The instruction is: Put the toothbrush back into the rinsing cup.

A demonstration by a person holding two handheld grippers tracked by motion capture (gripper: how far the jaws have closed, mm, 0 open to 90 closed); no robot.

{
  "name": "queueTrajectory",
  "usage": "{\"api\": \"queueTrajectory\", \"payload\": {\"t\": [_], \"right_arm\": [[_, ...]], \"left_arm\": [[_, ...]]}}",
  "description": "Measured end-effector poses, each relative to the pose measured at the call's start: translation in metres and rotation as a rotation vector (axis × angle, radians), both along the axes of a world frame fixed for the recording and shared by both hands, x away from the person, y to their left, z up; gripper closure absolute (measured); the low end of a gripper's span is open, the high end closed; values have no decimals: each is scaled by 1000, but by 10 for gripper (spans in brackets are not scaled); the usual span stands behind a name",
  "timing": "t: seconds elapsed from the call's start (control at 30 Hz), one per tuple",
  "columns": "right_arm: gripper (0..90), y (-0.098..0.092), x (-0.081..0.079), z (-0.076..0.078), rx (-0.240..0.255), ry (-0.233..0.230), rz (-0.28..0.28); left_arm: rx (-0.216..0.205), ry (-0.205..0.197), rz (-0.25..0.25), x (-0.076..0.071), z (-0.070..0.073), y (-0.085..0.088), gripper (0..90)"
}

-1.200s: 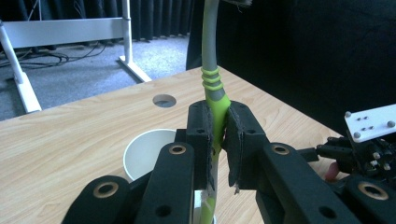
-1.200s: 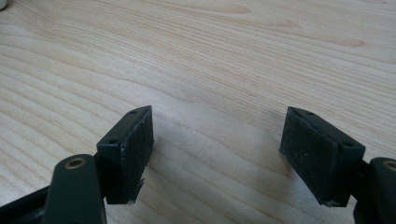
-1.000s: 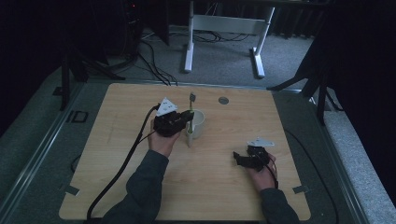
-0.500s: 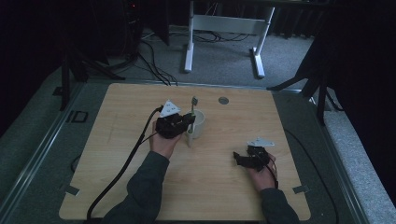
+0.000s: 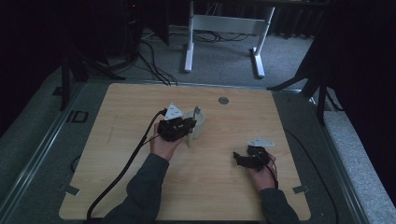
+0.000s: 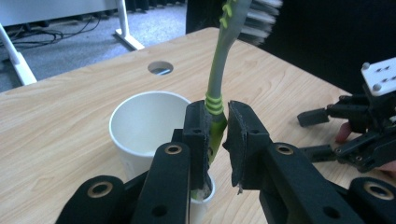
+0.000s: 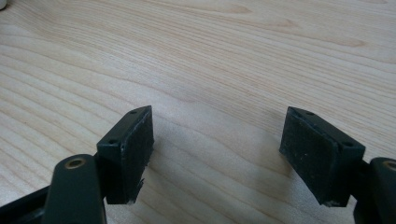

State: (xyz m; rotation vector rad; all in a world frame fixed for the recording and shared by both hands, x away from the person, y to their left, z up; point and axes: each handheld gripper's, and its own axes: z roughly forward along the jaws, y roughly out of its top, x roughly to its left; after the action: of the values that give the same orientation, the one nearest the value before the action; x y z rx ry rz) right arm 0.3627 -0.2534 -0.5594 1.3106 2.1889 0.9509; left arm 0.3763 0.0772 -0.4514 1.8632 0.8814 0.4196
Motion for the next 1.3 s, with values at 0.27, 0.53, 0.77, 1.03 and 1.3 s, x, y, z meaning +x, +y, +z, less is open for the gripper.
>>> {"api": "queueTrajectory", "payload": {"t": [0.27, 0.53, 0.77, 1.03, 1.3], "right_arm": [[252, 0, 0, 0, 0, 0, 0], [252, 0, 0, 0, -1, 1, 2], [253, 0, 0, 0, -1, 2, 0], [252, 0, 0, 0, 0, 0, 1], [252, 0, 0, 0, 0, 0, 1]], "left_arm": [[27, 17, 1, -1, -2, -1, 781], [127, 16, -37, -8, -4, -4, 568], [147, 3, -12, -11, -1, -1, 477], [131, 2, -11, -13, 3, 4, 428], [132, 16, -1, -16, -1, 16, 410]]}}
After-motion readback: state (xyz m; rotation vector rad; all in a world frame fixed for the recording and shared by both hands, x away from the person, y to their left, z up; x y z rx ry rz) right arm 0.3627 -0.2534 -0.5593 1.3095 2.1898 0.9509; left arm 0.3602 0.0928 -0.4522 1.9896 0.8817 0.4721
